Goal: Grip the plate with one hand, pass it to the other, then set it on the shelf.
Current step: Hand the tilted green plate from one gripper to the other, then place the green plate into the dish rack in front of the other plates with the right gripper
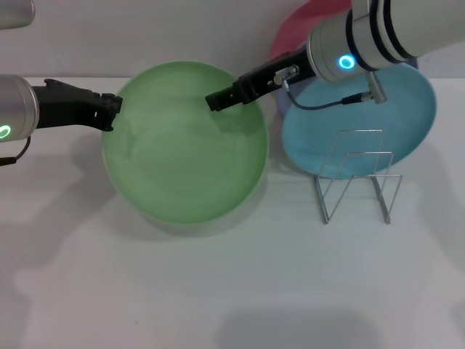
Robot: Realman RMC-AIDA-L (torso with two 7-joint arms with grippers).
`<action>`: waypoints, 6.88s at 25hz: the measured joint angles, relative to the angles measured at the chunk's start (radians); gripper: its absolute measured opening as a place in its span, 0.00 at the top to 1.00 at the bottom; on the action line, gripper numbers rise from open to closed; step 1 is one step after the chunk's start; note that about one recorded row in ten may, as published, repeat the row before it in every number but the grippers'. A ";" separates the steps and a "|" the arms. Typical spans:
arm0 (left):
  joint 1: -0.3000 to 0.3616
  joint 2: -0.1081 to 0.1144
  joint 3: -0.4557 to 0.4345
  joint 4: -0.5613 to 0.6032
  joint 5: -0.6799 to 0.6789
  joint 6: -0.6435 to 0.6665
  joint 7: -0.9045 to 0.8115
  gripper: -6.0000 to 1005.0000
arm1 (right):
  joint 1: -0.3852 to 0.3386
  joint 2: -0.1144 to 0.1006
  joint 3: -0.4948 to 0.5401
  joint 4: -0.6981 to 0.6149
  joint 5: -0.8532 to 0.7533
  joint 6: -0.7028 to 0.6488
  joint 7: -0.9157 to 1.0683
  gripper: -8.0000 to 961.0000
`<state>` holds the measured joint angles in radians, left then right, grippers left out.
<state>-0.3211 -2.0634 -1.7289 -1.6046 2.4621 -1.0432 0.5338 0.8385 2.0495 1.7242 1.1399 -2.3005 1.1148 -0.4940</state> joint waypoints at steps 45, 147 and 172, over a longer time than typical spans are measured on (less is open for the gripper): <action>0.039 0.000 -0.006 -0.050 -0.190 0.001 0.090 0.54 | -0.093 0.023 -0.022 0.120 -0.056 -0.042 -0.064 0.95; 0.013 0.000 0.125 0.218 -0.275 0.592 0.258 0.26 | -0.737 0.027 0.466 0.038 0.973 0.186 -1.738 0.89; -0.024 -0.001 0.124 0.249 -0.275 0.583 0.261 0.26 | -0.734 0.033 0.477 -0.111 0.943 0.236 -1.734 0.52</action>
<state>-0.3447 -2.0648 -1.6045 -1.3556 2.1875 -0.4606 0.7946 0.1049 2.0823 2.2008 1.0293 -1.3573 1.3506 -2.2281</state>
